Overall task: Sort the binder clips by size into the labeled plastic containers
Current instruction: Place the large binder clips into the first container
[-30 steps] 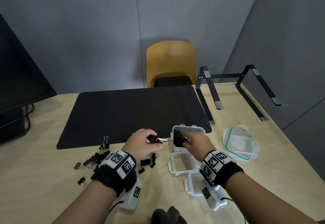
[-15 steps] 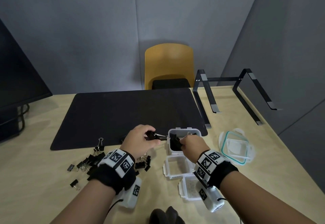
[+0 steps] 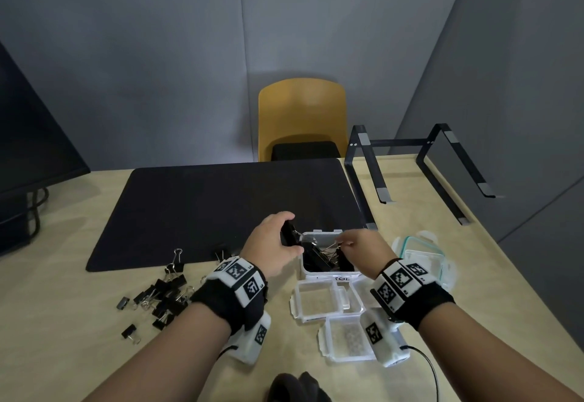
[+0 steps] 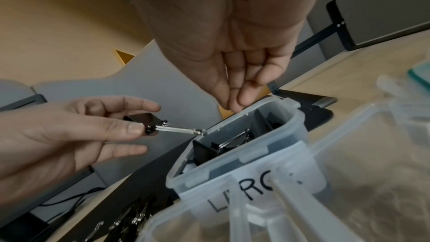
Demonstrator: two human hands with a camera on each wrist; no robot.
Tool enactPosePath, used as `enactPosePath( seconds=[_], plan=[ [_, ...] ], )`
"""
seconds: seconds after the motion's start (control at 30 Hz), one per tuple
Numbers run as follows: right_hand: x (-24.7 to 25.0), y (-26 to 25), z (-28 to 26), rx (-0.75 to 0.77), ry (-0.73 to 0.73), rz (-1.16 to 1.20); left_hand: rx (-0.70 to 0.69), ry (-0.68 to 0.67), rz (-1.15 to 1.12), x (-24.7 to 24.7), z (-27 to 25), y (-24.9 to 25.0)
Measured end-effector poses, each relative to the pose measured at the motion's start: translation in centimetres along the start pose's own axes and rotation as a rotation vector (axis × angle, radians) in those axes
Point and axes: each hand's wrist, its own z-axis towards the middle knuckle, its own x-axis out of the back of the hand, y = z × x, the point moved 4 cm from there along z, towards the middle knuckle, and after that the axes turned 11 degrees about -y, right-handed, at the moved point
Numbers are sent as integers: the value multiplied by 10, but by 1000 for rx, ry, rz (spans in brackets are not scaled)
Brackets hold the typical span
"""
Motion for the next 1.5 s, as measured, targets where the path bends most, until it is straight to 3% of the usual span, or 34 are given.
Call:
enactPosePath(
  seconds=[0.2, 0.57, 0.83, 0.9, 1.03, 1.2, 1.5],
  plan=[
    [9, -7, -1, 100, 69, 165, -74, -53, 88, -10, 9, 18],
    [9, 4, 0, 66, 54, 221, -165, -220, 225, -36, 25, 31],
    [4, 15, -4, 19, 16, 362, -109, -104, 266, -36, 24, 12],
    [6, 16, -5, 33, 32, 337, -87, -64, 273, -37, 22, 7],
    [2, 10, 0, 77, 4, 178, 31, -159, 232, -53, 19, 0],
    [-11, 9, 2, 74, -47, -2, 76, -120, 162, -60, 16, 3],
    [-3, 13, -4, 220, -26, -76, 142, -104, 71, -56, 19, -3]
  ],
)
